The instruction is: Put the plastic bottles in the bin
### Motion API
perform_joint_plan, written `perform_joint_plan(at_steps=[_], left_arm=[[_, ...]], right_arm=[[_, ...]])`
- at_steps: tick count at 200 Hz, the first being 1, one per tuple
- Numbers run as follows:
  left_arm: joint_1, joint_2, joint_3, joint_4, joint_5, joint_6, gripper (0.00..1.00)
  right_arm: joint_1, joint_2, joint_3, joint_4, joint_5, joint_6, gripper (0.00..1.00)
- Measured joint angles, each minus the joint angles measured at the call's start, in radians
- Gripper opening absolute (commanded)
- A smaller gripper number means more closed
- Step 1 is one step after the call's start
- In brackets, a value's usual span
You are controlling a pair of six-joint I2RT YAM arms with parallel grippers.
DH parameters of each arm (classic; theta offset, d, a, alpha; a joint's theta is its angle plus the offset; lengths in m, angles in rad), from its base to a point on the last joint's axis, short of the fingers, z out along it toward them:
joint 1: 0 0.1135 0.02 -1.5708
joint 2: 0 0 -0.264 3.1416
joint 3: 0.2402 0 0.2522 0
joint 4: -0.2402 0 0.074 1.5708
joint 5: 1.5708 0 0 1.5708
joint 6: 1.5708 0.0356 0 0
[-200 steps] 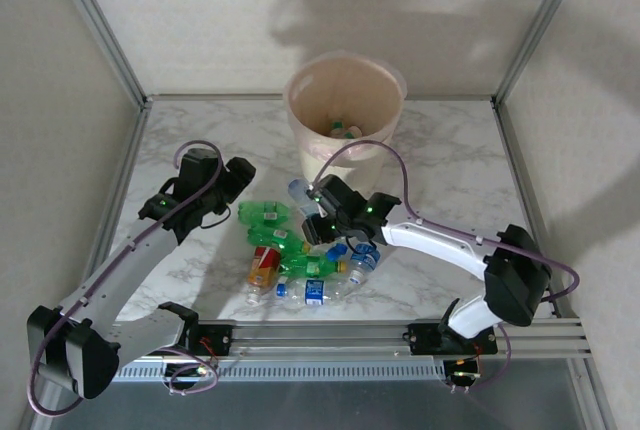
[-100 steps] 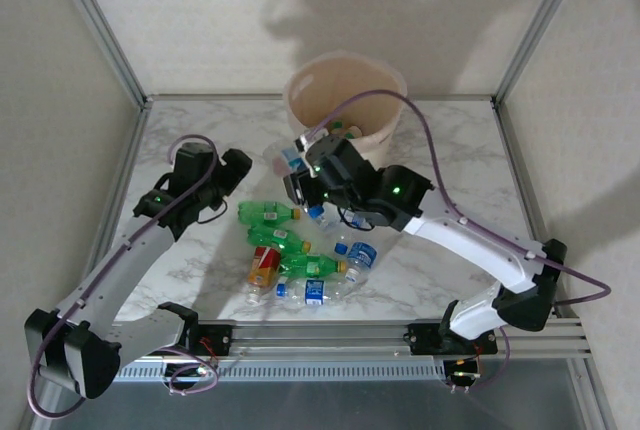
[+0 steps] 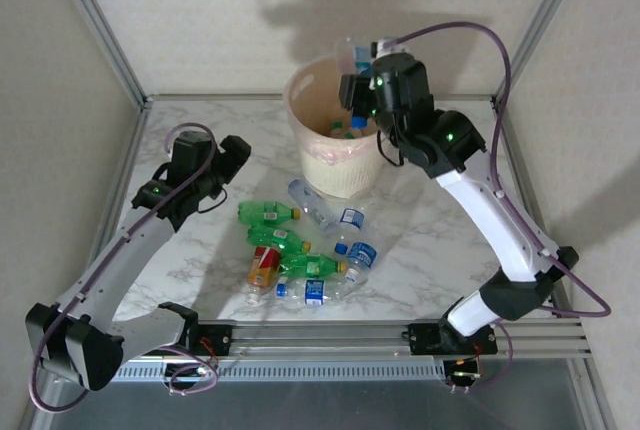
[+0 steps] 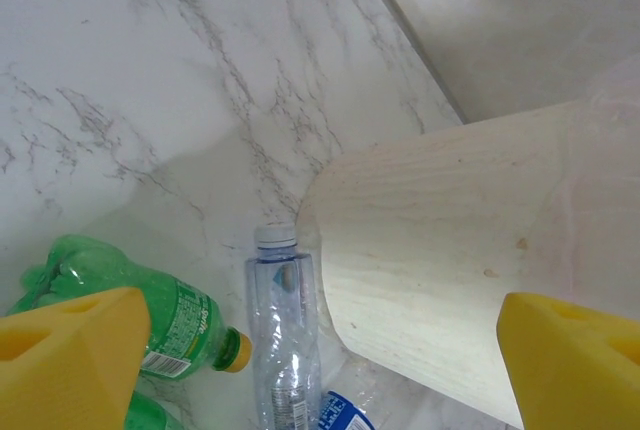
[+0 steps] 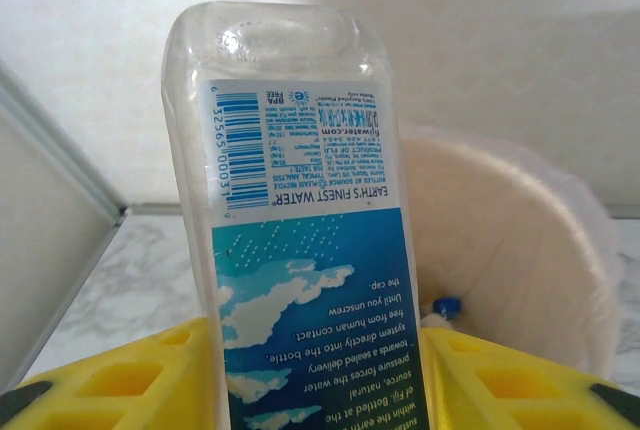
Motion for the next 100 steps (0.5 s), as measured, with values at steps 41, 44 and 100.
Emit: perform_joint_plan(at_steps=[41,44,100], left_arm=[[0.003,0.047,0.007,0.001,0.001,0.013,0.88],[0.004,0.050,0.009,0.001,0.000,0.016,0.88],[0.020,0.098,0.028,0.009,0.004,0.034,0.88]], right_arm=[[-0.128,0.141,0.125,-0.026,-0.044,0.012,0.50],[-0.133,0.150,0.131,-0.028,-0.045,0.013,0.50],[-0.174,0.276,0.161,-0.058,-0.073,0.022,0.56]])
